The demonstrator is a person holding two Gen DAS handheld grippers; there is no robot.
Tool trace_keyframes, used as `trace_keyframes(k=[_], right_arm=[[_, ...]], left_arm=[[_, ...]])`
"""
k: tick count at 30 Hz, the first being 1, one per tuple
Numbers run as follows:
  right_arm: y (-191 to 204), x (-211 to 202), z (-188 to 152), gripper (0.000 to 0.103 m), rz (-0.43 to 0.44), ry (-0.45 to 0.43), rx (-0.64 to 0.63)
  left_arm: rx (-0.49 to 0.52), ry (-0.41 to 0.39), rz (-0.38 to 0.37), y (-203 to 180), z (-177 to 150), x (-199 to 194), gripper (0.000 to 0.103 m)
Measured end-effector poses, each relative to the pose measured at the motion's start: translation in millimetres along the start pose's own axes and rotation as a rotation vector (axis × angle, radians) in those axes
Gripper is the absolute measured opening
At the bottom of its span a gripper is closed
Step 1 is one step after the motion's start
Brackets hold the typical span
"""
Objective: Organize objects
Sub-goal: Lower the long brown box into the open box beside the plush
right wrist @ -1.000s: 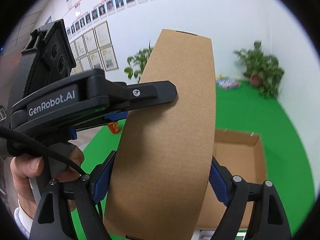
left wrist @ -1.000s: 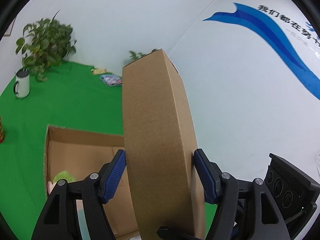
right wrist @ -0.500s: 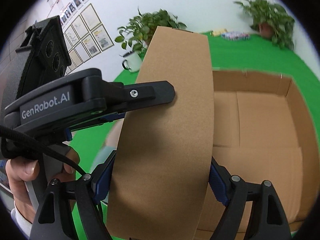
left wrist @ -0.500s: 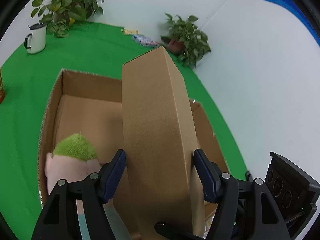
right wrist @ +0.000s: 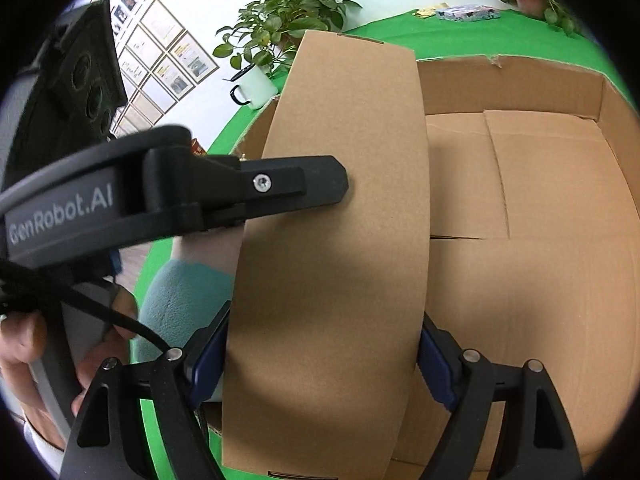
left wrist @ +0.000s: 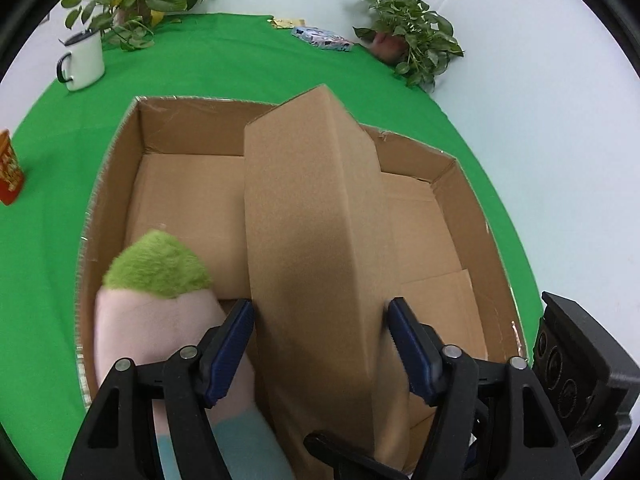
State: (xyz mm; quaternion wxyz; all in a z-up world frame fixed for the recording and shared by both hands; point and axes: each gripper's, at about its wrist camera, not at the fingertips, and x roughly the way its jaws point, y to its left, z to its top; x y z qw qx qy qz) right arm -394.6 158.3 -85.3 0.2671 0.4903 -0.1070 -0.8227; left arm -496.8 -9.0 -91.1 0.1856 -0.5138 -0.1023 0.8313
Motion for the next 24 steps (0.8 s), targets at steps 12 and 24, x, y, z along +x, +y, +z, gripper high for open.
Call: trace_keyframes(k=[12, 24], right_arm=[[-8.1, 2.9, -12.8, 0.088, 0.047, 0.031, 0.057], [-16.6, -33.9, -27.4, 0.082, 0.116, -0.01, -0.02]], left_arm=[[0.152, -0.027, 0.094, -33.6, 10.2, -31.5, 0.064], [0.19, 0.079, 0.167, -32.8, 23.4, 37.4, 0.049]])
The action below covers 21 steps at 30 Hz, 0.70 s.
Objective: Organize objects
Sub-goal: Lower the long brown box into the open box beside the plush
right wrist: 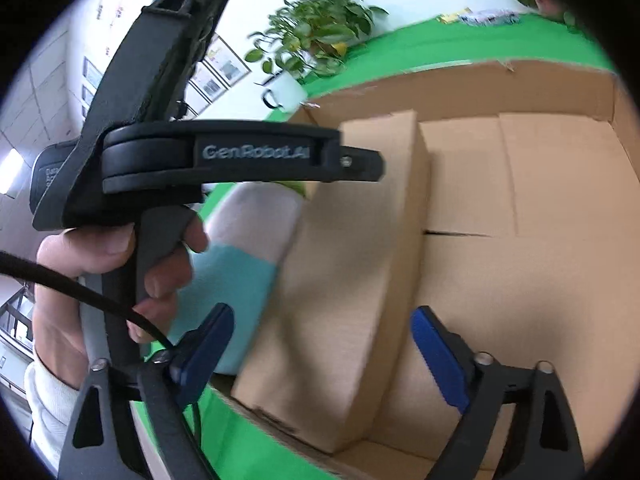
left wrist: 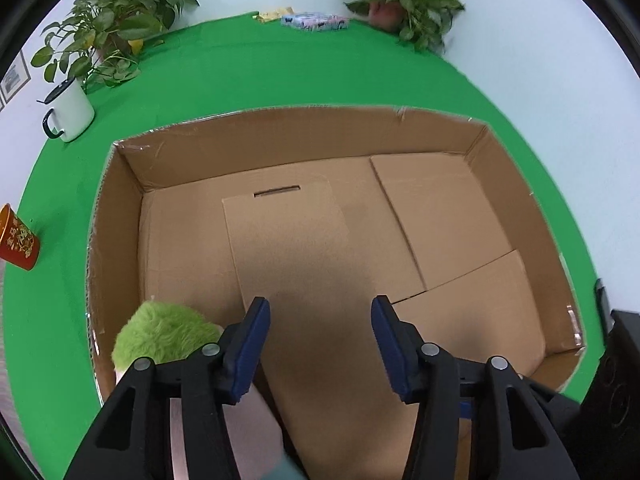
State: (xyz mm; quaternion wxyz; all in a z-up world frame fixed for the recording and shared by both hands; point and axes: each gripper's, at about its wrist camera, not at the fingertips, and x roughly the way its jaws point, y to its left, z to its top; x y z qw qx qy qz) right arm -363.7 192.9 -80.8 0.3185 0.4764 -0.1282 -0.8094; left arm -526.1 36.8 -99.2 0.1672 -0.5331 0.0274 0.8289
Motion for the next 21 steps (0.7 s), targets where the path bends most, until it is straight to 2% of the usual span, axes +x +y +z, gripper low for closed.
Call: trace_keyframes(k=[3, 5, 8, 14, 18, 21], right_arm=[[-13.7, 0.0, 0.4, 0.072, -0.034, 0.014, 0.015], [-11.2, 8.2, 2.2, 0.05, -0.003, 0.048, 0.021], [-11.7, 13.9, -0.7, 0.049, 0.011, 0.055, 0.005], [-15.7, 17.0, -3.8, 0.048, 0.04, 0.055, 0.014], [-16.1, 29.7, 10.6, 0.048, 0.029, 0.052, 0.02], [-16.3, 31.0, 11.0, 0.053, 0.01, 0.047, 0.026]], left_arm=[[0.02, 0.0, 0.022, -4.2, 0.8, 3.4, 0.049], [0.034, 0.008, 0.047, -7.2, -0.8, 3.4, 0.048], [0.044, 0.019, 0.096, -7.4, -5.0, 1.7, 0.047], [0.012, 0.031, 0.065, 6.7, -12.7, -8.2, 0.047], [0.0, 0.03, 0.053, 8.4, -15.4, -13.4, 0.047], [0.006, 0.024, 0.063, 6.8, -18.0, -16.5, 0.048]])
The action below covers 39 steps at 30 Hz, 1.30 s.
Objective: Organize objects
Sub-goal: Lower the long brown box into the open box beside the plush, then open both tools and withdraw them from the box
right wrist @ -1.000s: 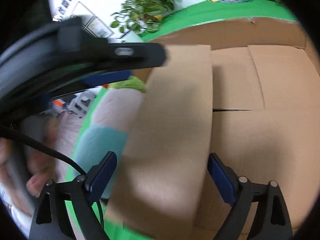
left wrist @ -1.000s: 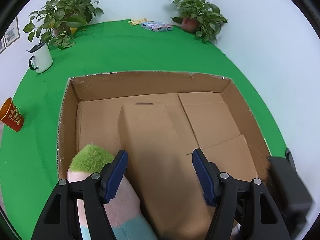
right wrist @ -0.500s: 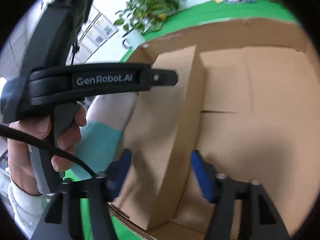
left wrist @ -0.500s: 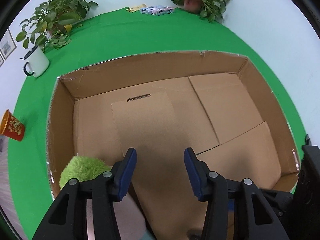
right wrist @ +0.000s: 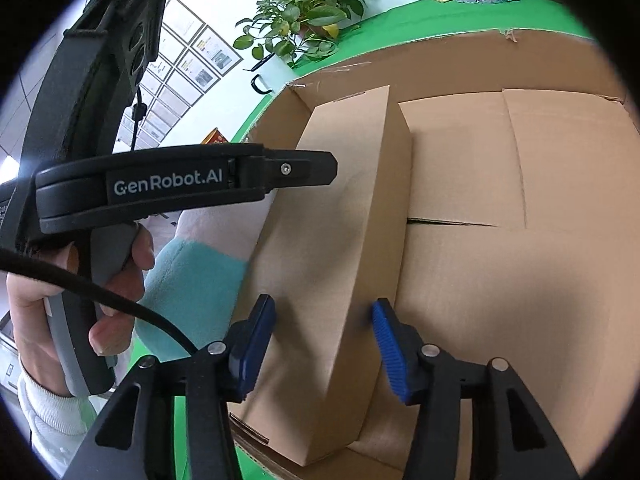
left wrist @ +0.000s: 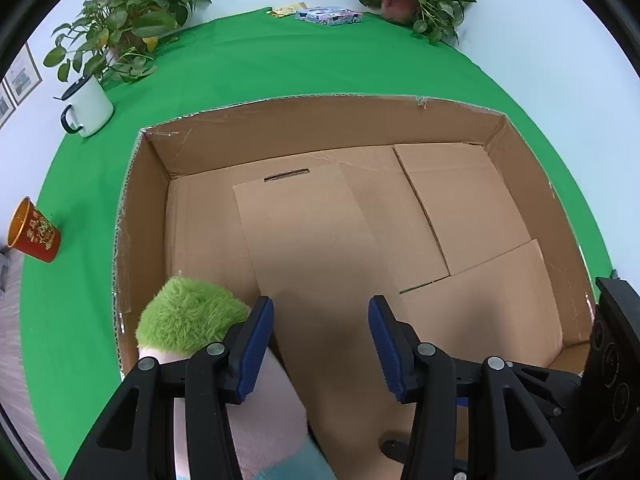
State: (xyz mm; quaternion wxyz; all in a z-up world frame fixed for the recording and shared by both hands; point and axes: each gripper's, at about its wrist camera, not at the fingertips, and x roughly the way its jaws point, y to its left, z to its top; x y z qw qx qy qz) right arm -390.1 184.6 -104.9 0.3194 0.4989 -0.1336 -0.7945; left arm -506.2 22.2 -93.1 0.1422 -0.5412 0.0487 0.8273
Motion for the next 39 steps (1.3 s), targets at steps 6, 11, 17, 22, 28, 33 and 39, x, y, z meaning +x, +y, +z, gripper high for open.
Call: trace_keyframes(k=[6, 11, 17, 22, 28, 33, 39], right_arm=[[11.9, -19.6, -12.1, 0.075, -0.092, -0.089, -0.057], [12.1, -21.4, -21.8, 0.077, -0.097, -0.03, -0.056], [23.0, -3.2, -33.8, 0.071, -0.039, 0.087, -0.077], [18.9, -8.8, -34.8, 0.072, -0.07, 0.064, -0.064], [5.2, -72.2, -52.8, 0.079, -0.303, -0.117, -0.124], [-14.2, -107.1, -65.1, 0.079, -0.531, -0.204, -0.117], [-5.4, -127.0, -118.2, 0.081, -0.507, -0.208, -0.102]], left_arm=[[0.018, -0.136, -0.005, 1.8, -23.2, -41.0, 0.051], [-0.034, -0.325, 0.013, 24.8, -69.0, -96.1, 0.065], [-0.091, -0.409, 0.058, 47.1, -128.2, -119.1, 0.07], [-0.171, -0.359, 0.027, 69.8, -160.8, -107.7, 0.07], [-0.269, -0.371, -0.116, 88.8, -184.0, -106.5, 0.07], [-0.244, -0.371, -0.089, 73.0, -197.9, -114.7, 0.068], [-0.141, -0.454, -0.117, 5.8, -219.6, -148.6, 0.073]])
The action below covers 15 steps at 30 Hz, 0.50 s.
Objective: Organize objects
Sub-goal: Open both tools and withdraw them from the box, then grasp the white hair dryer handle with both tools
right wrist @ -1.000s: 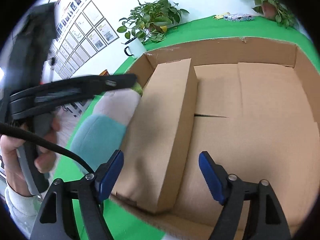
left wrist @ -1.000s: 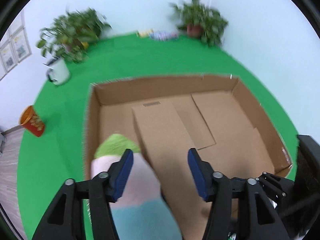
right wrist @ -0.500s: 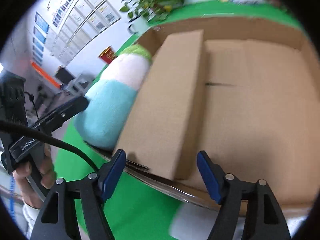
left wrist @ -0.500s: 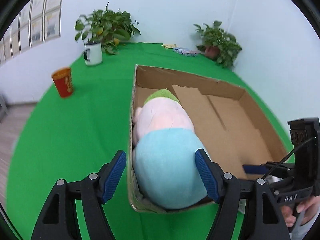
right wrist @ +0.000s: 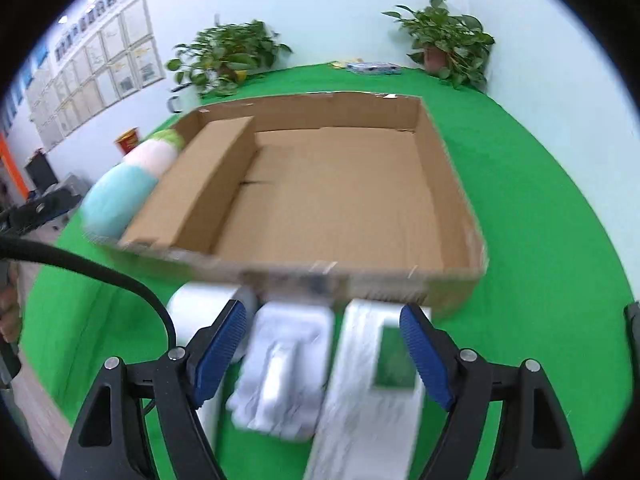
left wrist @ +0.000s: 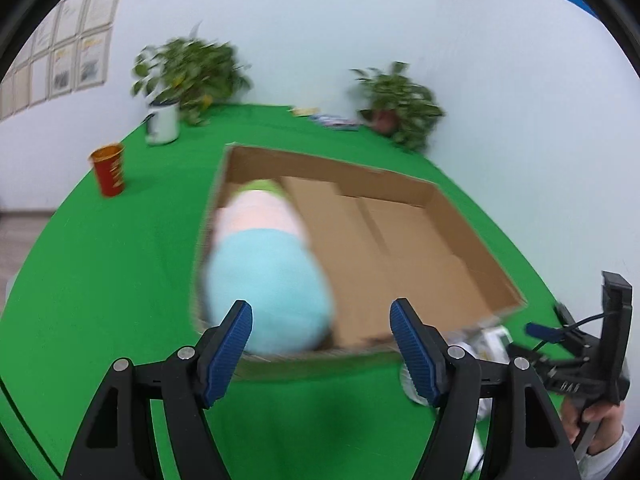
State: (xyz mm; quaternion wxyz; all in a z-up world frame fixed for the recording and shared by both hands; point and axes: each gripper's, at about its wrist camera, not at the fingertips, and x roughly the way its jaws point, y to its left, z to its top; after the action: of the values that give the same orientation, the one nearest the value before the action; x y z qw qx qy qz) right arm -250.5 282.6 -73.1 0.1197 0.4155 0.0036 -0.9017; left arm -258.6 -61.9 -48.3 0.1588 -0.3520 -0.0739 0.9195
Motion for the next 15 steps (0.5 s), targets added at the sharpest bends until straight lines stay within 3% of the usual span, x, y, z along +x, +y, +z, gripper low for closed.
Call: trace_keyframes(k=[4, 7, 9, 12, 15], right_arm=[[40.4, -15.6, -35.1, 0.081, 0.103, 0.0, -0.062], [61.5, -19.4, -59.4, 0.08, 0.125, 0.017, -0.114], [70.5, -16.3, -71.9, 0.079, 0.115, 0.032, -0.146], [77.9, -8.7, -81.5, 0.074, 0.111, 0.053, -0.162], [81.6, 1.7, -83.9, 0.062, 0.095, 0.075, -0.157]], left_arm=[[0.019, 0.067, -0.139, -49.2, -23.8, 6.0, 0.075], [-0.001, 0.131, -0.247, -64.8, -43.3, 21.8, 0.075], [-0.067, 0.215, -0.324, -65.8, -58.8, 40.9, 0.073], [-0.125, 0.265, -0.395, -64.2, -72.8, 53.9, 0.073], [-0.127, 0.287, -0.41, -69.4, -86.0, 57.4, 0.072]])
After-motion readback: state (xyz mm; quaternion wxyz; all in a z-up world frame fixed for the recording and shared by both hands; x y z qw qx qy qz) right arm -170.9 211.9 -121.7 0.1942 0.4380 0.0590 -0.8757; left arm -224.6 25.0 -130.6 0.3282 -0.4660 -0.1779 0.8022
